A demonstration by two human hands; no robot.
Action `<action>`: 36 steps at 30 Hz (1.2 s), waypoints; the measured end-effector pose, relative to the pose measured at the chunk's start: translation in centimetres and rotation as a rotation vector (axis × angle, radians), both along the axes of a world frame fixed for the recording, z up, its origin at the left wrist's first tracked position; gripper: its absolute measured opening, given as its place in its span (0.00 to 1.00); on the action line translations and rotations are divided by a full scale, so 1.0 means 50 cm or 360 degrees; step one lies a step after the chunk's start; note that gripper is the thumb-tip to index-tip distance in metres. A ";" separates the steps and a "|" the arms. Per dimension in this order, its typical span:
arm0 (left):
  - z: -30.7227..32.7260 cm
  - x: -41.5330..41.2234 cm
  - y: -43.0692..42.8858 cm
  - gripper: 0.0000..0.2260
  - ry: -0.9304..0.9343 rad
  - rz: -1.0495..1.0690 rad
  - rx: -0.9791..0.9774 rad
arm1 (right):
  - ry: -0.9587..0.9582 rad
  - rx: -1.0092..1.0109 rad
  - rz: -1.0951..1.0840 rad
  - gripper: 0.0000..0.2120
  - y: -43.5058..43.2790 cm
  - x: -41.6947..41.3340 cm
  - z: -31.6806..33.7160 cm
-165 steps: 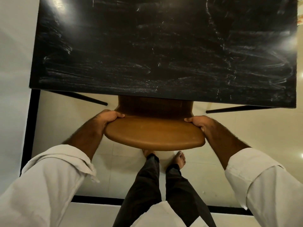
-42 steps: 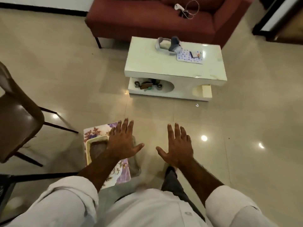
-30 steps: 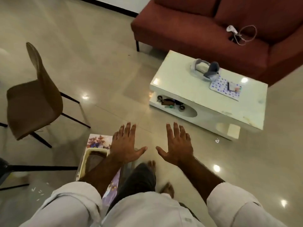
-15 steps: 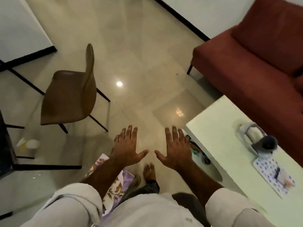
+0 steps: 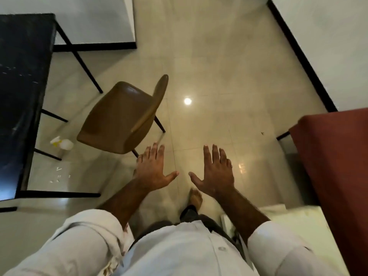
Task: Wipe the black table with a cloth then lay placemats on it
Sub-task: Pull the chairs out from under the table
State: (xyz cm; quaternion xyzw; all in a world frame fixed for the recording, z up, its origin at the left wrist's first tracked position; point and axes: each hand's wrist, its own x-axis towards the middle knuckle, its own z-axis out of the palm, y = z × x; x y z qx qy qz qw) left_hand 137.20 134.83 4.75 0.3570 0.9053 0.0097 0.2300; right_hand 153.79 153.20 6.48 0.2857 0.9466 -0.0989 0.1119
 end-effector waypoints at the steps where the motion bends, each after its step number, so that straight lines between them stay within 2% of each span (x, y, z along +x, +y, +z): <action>1: 0.004 -0.021 0.017 0.56 -0.0005 0.0068 0.0005 | 0.0002 0.0009 0.0060 0.56 0.028 -0.038 0.001; 6: 0.043 -0.122 0.063 0.54 0.0014 0.0435 0.0114 | -0.0022 0.0015 0.0371 0.56 0.130 -0.244 0.009; 11: 0.081 -0.260 0.067 0.50 0.0249 0.0733 0.0315 | 0.0160 0.0012 0.0593 0.54 0.158 -0.490 0.036; 15: 0.077 -0.406 0.046 0.49 0.0121 0.1069 0.0275 | 0.0327 0.0032 0.0756 0.51 0.158 -0.688 0.060; 18: 0.070 -0.483 0.014 0.48 -0.0025 0.1322 0.0271 | 0.0292 0.0014 0.0826 0.51 0.151 -0.825 0.070; 23: 0.033 -0.548 -0.031 0.49 -0.0231 0.1654 0.0237 | -0.0009 0.0077 0.0944 0.52 0.148 -1.018 0.041; 27: -0.017 -0.556 -0.056 0.53 -0.0529 0.2028 0.0250 | -0.0289 0.0088 0.1071 0.53 0.156 -1.120 -0.006; 30: -0.054 -0.548 -0.062 0.55 -0.0697 0.2343 0.0237 | -0.0515 0.0053 0.1145 0.55 0.171 -1.173 -0.047; 33: -0.074 -0.537 -0.049 0.53 -0.0796 0.2587 0.0250 | -0.0786 0.0035 0.1180 0.56 0.189 -1.209 -0.099; 36: -0.097 -0.521 -0.022 0.52 -0.1027 0.2942 0.0443 | -0.1076 -0.0046 0.1122 0.56 0.222 -1.219 -0.147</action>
